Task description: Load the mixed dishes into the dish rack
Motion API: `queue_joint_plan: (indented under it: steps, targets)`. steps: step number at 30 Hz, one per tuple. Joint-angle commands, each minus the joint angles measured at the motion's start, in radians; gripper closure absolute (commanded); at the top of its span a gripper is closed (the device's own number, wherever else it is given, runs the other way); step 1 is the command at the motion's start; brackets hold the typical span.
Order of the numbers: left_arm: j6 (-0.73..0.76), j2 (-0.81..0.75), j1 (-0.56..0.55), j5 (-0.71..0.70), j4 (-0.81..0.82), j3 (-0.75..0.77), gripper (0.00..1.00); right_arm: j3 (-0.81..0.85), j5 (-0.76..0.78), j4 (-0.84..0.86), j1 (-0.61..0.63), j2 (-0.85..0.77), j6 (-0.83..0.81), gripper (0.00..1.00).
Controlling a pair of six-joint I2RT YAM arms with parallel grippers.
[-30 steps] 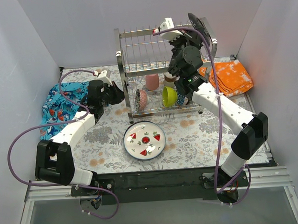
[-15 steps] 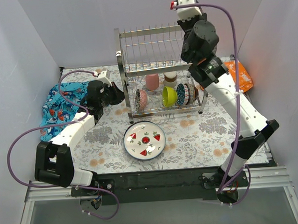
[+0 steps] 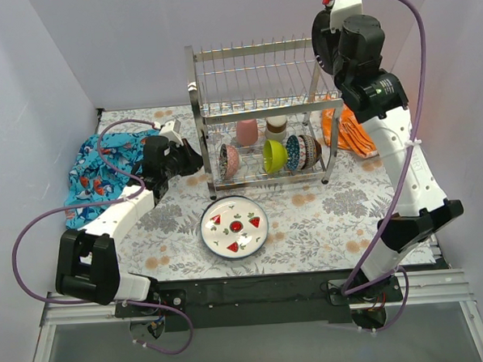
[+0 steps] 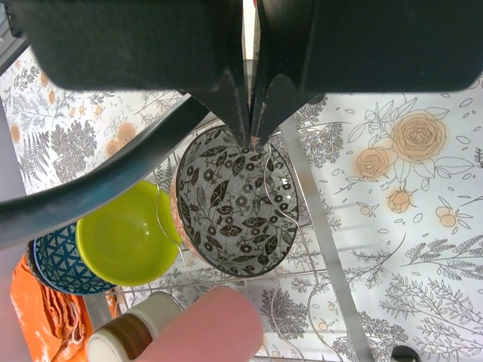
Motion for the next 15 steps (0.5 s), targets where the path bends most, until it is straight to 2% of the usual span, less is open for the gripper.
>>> queue_joint_plan:
  steps: [1,6,10,15]
  targets:
    - [-0.017,-0.045,-0.027,0.070,0.019,-0.006,1.00,0.018,-0.010,-0.006,-0.001,0.012,0.063,0.99]
    - [-0.026,-0.032,-0.025,0.068,0.030,-0.004,1.00,0.016,0.078,-0.018,0.008,0.041,0.073,0.99]
    - [-0.041,-0.024,-0.025,0.075,0.050,-0.018,1.00,0.054,0.225,-0.013,0.047,0.081,0.054,0.99]
    - [-0.060,-0.021,-0.025,0.082,0.070,-0.032,1.00,0.021,0.380,0.114,0.128,0.098,-0.097,0.99]
